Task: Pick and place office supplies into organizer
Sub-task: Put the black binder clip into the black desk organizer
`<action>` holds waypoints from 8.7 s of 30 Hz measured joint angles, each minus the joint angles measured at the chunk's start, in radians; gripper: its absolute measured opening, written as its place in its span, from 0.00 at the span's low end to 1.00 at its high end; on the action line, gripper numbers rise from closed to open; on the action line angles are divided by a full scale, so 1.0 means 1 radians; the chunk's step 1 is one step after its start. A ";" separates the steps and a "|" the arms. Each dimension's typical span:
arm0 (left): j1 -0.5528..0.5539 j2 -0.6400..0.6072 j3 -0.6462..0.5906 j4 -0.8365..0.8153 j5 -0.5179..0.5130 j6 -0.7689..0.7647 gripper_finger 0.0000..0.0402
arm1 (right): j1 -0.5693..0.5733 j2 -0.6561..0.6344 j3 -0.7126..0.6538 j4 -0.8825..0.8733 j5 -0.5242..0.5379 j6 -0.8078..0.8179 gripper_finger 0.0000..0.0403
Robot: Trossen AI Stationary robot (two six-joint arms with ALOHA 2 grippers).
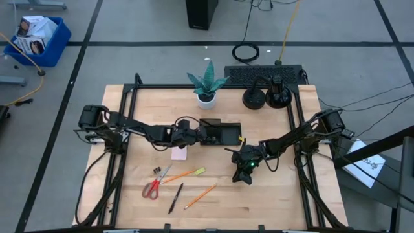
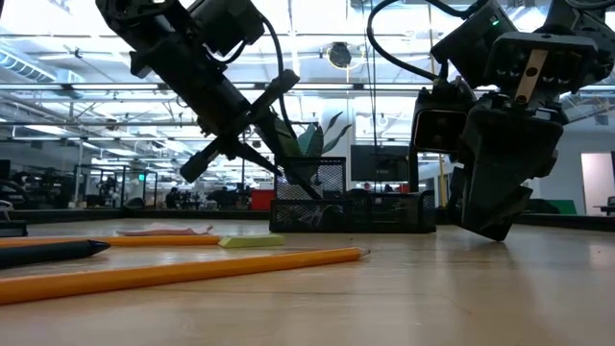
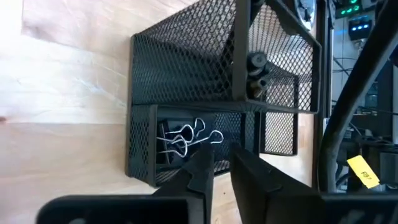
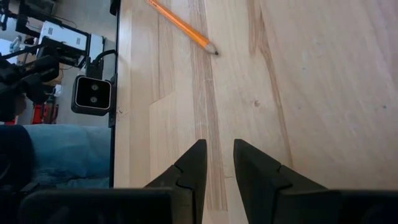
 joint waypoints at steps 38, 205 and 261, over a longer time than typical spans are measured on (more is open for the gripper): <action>-0.329 -0.189 0.307 -1.113 0.226 0.414 0.22 | 0.001 0.001 -0.001 -0.008 0.013 -0.050 0.19; -0.564 0.046 0.171 -1.064 0.216 0.452 0.22 | 0.002 0.001 0.000 0.127 0.397 0.726 0.19; -0.516 -0.102 0.170 -1.070 0.046 0.462 0.00 | 0.002 0.001 0.000 0.114 0.476 0.696 0.19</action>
